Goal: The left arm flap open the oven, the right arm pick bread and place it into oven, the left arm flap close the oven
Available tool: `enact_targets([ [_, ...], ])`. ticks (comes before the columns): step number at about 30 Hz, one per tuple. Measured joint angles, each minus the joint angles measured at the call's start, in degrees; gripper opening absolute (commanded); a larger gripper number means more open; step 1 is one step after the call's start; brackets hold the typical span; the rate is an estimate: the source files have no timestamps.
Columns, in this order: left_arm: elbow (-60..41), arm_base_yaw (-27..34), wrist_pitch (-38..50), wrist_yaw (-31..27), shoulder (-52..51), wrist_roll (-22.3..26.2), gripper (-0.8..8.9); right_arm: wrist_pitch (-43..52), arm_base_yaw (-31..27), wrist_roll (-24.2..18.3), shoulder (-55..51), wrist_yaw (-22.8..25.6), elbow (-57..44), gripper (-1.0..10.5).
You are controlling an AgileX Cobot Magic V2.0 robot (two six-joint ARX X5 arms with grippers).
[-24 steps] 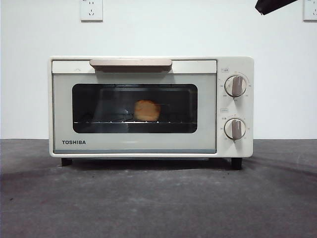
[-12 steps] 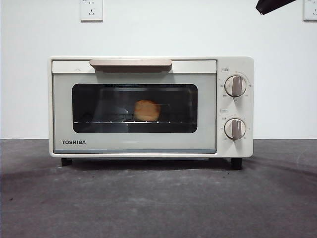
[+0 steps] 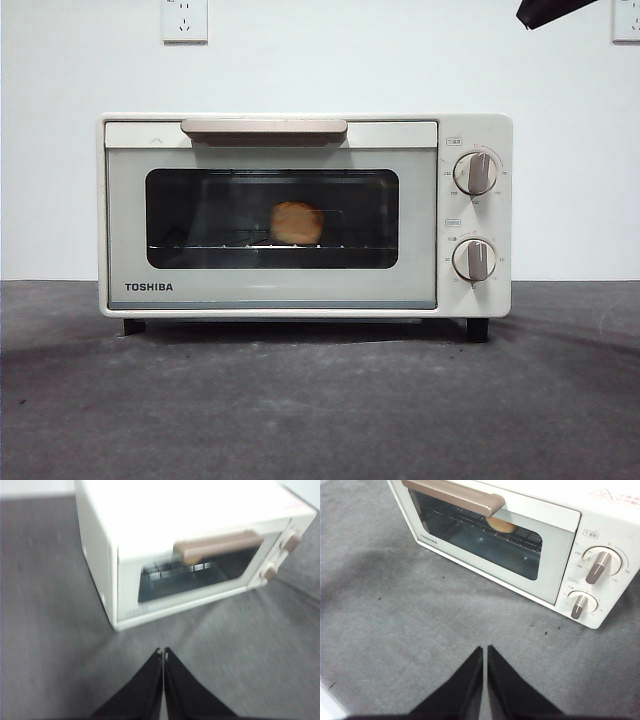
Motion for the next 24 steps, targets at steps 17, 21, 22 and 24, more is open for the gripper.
enact_targets([
  [17, -26.84, 7.32, 37.16, -12.11, -20.04, 3.41, 0.16, 0.00, 0.00, 0.00, 0.00, 0.00, 0.00, 0.1],
  [21, -33.40, 7.54, 37.07, -12.68, -22.82, 3.41, 0.16, 0.00, 0.00, 0.00, 0.00, 0.00, 0.00, 0.1],
  [22, -34.95, 7.61, 37.07, -12.66, -23.41, 3.41, 0.16, 0.00, 0.00, 0.00, 0.00, 0.00, 0.00, 0.1],
  [24, -37.51, 7.61, 37.07, -12.68, -24.48, 3.41, 0.16, 0.00, 0.00, 0.00, 0.00, 0.00, 0.00, 0.1],
])
